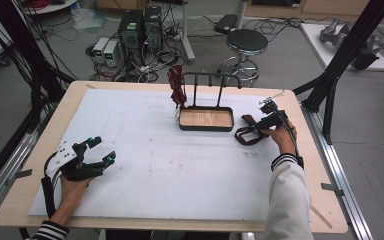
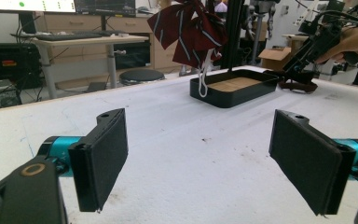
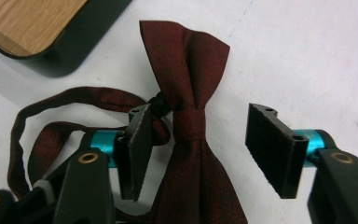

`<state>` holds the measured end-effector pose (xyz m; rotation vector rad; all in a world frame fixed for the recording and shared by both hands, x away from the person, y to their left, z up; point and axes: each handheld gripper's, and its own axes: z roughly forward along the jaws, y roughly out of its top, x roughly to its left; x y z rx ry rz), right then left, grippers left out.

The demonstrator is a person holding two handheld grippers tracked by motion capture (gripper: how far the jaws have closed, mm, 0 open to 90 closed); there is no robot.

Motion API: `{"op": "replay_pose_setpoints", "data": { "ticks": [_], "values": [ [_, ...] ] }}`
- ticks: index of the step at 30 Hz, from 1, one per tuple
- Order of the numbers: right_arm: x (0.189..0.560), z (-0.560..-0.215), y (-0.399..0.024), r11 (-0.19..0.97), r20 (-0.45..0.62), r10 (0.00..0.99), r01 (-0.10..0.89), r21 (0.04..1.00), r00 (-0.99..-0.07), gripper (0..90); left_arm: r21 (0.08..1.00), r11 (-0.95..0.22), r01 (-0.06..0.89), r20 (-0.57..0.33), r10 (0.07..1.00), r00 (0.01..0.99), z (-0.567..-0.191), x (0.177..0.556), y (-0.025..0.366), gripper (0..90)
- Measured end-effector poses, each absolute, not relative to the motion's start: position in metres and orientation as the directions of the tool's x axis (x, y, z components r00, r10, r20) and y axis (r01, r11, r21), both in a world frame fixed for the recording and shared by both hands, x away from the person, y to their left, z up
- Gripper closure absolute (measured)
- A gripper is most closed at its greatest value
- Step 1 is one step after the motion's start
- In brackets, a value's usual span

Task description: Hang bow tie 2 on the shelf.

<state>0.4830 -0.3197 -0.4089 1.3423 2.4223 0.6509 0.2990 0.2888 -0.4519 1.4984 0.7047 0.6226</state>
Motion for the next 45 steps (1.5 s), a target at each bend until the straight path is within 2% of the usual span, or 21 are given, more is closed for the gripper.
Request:
{"op": "replay_pose_setpoints", "data": {
  "ticks": [11, 12, 20, 25, 37, 45],
  "values": [
    [0.483, -0.413, -0.317, 0.469, -0.022, 0.848, 0.730, 0.498, -0.530, 51.0, 0.998, -0.008, 0.057, -0.032, 0.750, 0.661, -0.452, 0.299, 0.289, 19.9],
    [0.483, -0.411, -0.317, 0.476, -0.031, 0.845, 0.726, 0.496, -0.534, 57.2, 0.998, -0.009, 0.059, -0.032, 0.749, 0.662, -0.452, 0.299, 0.289, 19.9],
    [0.483, -0.413, -0.315, 0.488, -0.039, 0.841, 0.725, 0.486, -0.540, 63.9, 0.998, -0.008, 0.058, -0.033, 0.749, 0.662, -0.452, 0.299, 0.289, 19.9],
    [0.482, -0.415, -0.310, 0.508, -0.052, 0.833, 0.725, 0.465, -0.551, 74.1, 0.998, -0.007, 0.060, -0.034, 0.748, 0.662, -0.452, 0.299, 0.289, 20.0],
    [0.479, -0.412, -0.310, 0.499, -0.047, 0.833, 0.712, 0.495, -0.551, 75.8, 0.998, -0.005, 0.061, -0.036, 0.749, 0.661, -0.452, 0.299, 0.289, 20.0],
    [0.475, -0.403, -0.312, 0.467, -0.028, 0.832, 0.673, 0.573, -0.553, 75.8, 0.998, -0.005, 0.061, -0.037, 0.749, 0.662, -0.452, 0.299, 0.289, 20.0]
  ]
}}
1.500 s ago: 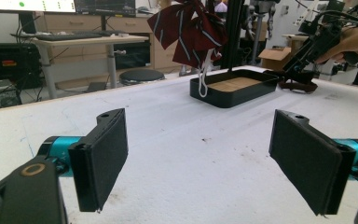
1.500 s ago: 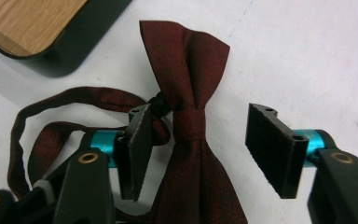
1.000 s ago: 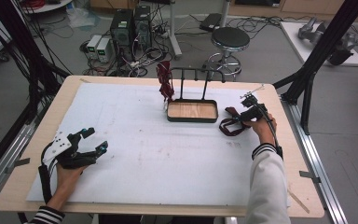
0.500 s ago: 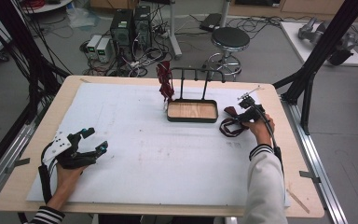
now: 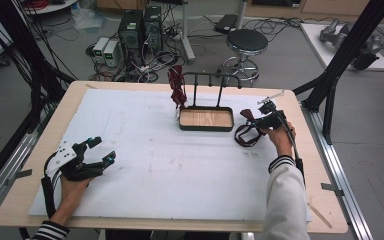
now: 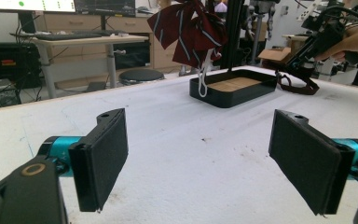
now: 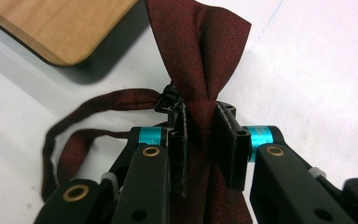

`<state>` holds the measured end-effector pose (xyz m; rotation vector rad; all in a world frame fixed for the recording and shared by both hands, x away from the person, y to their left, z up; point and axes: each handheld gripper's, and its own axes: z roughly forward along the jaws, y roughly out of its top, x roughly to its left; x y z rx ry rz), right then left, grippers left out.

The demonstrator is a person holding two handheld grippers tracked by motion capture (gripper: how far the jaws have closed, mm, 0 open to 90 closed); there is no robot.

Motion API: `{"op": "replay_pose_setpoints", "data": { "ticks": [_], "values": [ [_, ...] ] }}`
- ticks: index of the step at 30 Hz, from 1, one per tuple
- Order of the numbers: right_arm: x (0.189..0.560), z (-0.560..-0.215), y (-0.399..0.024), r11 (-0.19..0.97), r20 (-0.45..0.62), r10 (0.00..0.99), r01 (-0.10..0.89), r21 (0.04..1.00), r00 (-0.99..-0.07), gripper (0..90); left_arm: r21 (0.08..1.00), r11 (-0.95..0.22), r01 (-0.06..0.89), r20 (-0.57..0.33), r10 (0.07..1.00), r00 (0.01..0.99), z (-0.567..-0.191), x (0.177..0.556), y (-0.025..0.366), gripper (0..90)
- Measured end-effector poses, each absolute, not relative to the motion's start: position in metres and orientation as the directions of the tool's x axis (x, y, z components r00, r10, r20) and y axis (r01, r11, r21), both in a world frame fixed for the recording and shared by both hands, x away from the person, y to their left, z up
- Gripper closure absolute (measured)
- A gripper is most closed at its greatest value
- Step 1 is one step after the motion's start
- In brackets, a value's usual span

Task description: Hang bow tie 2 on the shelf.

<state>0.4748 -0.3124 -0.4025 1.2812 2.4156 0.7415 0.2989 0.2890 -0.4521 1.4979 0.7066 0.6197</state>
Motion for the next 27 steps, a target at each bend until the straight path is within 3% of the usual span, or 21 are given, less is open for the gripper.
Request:
{"op": "replay_pose_setpoints", "data": {
  "ticks": [17, 27],
  "values": [
    [0.453, -0.381, -0.328, 0.354, 0.011, 0.831, 0.543, 0.761, -0.557, 75.7, 0.998, -0.005, 0.058, -0.035, 0.747, 0.664, -0.452, 0.299, 0.289, 20.0],
    [0.442, -0.365, -0.325, 0.344, -0.038, 0.820, 0.439, 0.830, -0.571, 75.6, 0.998, -0.004, 0.059, -0.036, 0.747, 0.664, -0.452, 0.299, 0.289, 20.0]
  ]
}}
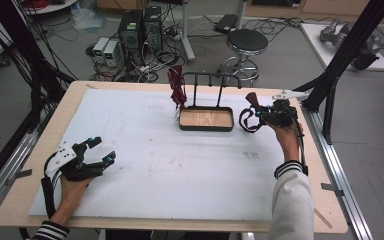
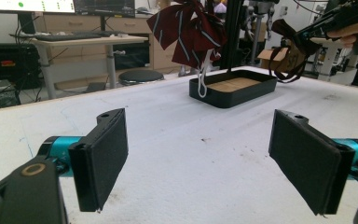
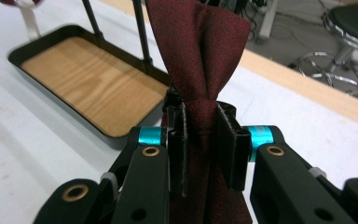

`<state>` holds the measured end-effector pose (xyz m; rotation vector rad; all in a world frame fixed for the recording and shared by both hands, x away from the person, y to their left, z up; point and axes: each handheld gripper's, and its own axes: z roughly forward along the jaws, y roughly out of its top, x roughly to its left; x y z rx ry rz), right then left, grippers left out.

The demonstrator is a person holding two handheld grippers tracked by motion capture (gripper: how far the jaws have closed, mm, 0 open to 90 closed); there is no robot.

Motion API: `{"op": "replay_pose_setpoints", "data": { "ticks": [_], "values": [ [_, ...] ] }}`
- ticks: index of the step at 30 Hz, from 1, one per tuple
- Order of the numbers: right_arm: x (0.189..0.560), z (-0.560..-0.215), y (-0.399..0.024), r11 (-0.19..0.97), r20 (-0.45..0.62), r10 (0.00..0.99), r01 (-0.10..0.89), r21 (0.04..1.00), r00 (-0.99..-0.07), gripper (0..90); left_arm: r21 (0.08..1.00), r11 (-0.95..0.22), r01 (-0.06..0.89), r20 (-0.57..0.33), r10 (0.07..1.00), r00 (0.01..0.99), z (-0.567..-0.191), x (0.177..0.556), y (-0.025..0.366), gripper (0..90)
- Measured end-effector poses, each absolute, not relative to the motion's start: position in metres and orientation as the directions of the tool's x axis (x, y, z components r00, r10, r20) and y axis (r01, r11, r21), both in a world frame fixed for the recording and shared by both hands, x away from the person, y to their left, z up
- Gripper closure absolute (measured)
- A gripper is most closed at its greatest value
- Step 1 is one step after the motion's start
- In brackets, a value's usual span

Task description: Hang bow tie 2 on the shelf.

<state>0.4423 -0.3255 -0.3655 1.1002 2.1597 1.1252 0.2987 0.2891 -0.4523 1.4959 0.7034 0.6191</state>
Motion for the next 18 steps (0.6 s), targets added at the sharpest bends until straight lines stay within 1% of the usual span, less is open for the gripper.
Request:
{"op": "replay_pose_setpoints", "data": {
  "ticks": [8, 18],
  "values": [
    [0.436, -0.358, -0.324, 0.331, -0.045, 0.811, 0.394, 0.857, -0.583, 75.2, 0.998, -0.005, 0.059, -0.036, 0.747, 0.663, -0.452, 0.299, 0.289, 20.0],
    [0.423, -0.347, -0.322, 0.336, -0.087, 0.787, 0.306, 0.890, -0.611, 75.0, 0.998, -0.004, 0.059, -0.036, 0.748, 0.663, -0.452, 0.299, 0.289, 19.9]
  ]
}}
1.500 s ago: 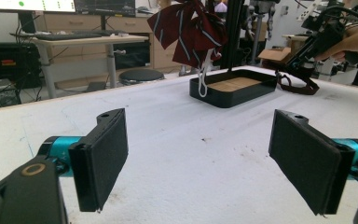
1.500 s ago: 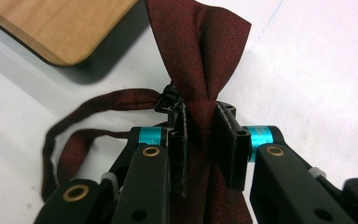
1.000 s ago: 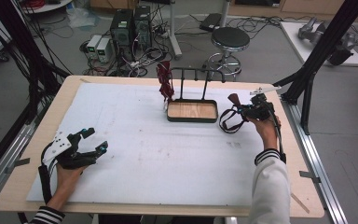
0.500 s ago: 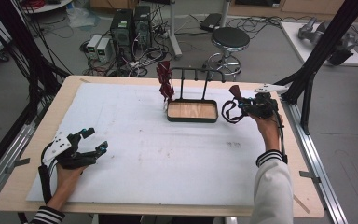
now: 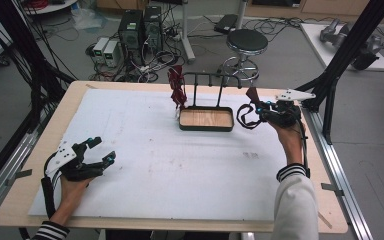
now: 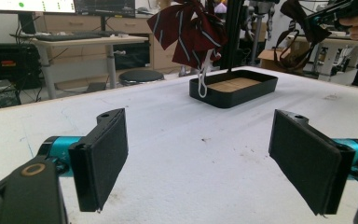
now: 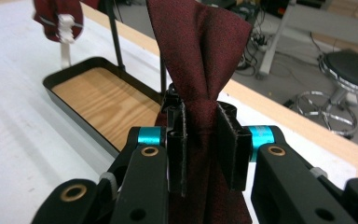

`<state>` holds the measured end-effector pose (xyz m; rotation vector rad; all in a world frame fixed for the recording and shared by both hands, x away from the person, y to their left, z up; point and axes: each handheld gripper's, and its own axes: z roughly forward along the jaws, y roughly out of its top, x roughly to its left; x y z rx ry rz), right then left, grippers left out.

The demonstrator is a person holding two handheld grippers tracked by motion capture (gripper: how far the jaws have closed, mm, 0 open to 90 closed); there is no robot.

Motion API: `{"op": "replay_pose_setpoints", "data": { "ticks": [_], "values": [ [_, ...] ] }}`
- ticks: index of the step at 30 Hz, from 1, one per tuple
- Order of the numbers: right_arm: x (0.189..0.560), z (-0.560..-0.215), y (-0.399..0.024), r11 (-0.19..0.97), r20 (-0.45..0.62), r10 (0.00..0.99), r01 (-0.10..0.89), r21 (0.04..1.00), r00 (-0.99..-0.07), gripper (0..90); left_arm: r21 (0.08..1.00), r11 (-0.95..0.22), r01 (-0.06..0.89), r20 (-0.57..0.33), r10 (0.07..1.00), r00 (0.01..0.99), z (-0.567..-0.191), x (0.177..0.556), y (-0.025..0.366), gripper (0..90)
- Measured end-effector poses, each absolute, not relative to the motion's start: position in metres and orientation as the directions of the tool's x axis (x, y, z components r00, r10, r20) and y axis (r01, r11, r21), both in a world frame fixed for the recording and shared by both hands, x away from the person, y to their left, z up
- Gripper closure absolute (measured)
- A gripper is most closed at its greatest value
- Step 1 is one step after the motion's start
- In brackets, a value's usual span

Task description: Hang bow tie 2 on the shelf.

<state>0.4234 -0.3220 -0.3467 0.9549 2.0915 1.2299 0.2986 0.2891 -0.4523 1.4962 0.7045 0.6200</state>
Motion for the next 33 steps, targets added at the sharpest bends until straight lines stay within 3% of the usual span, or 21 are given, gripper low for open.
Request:
{"op": "replay_pose_setpoints", "data": {
  "ticks": [14, 33],
  "values": [
    [0.410, -0.331, -0.314, 0.323, -0.126, 0.746, 0.190, 0.927, -0.654, 75.0, 0.998, -0.004, 0.059, -0.036, 0.749, 0.662, -0.452, 0.299, 0.289, 20.0],
    [0.409, -0.319, -0.305, 0.278, -0.118, 0.739, 0.140, 0.950, -0.663, 75.0, 0.998, -0.006, 0.061, -0.036, 0.748, 0.662, -0.452, 0.299, 0.289, 20.0]
  ]
}}
